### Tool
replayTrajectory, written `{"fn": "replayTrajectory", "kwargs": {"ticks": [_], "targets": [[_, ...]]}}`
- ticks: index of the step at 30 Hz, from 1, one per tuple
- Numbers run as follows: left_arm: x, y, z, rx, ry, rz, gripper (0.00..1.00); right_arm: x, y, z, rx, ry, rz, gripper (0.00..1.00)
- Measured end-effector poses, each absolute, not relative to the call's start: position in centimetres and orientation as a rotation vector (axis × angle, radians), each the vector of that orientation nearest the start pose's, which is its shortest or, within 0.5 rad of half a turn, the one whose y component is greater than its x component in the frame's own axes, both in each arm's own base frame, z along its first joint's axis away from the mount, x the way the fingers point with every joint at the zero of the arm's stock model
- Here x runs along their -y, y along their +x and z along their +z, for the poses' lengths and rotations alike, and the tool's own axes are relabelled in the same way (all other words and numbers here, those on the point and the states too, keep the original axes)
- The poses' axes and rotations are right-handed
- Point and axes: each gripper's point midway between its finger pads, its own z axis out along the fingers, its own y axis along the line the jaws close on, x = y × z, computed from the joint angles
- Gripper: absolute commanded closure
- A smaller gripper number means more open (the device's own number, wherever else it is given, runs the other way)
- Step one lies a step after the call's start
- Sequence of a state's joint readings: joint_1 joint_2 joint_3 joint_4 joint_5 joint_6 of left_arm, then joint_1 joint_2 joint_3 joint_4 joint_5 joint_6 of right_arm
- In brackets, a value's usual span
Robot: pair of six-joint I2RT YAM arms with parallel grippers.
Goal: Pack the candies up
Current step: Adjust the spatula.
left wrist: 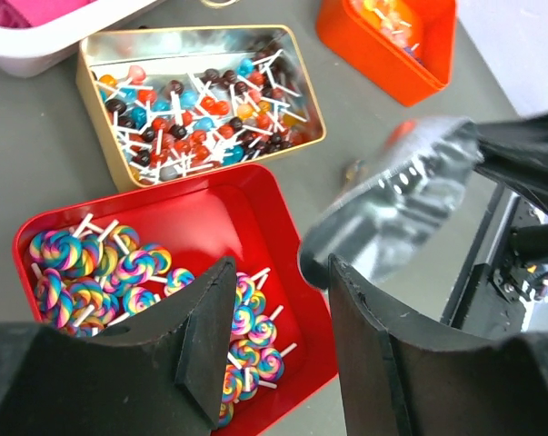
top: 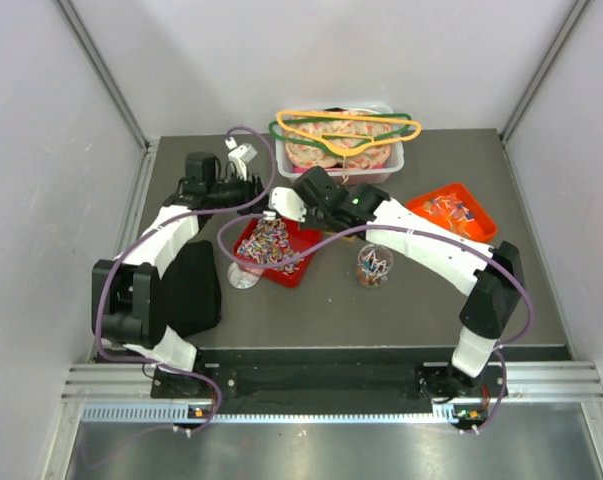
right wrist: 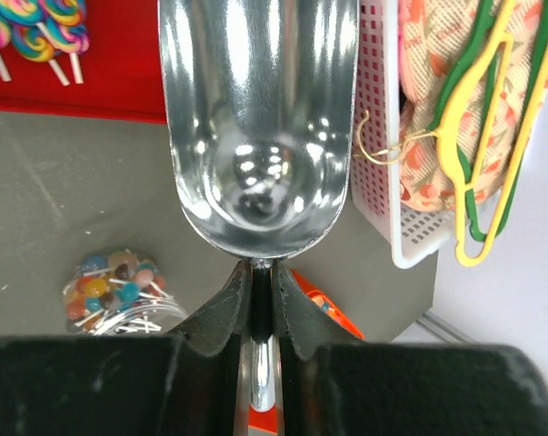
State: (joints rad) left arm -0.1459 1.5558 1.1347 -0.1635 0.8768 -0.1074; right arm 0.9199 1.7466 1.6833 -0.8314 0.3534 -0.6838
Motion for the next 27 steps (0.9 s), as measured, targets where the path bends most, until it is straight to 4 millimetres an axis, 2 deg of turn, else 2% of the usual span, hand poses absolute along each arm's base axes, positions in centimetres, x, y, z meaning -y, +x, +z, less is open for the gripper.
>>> {"fn": "replayTrajectory", "kwargs": {"ticks": [12,27], "targets": [[19.7,37.8,16.7,-2.107,0.520,-1.057,0.51,-30.5,31.1,21.8,-1.761,-1.679,-0.273,1.00],[19.9,37.8,16.4,-2.114,0.525,-1.047,0.51,-30.8,30.6,22.3,-1.756,-1.663,-0.239,1.00]]}}
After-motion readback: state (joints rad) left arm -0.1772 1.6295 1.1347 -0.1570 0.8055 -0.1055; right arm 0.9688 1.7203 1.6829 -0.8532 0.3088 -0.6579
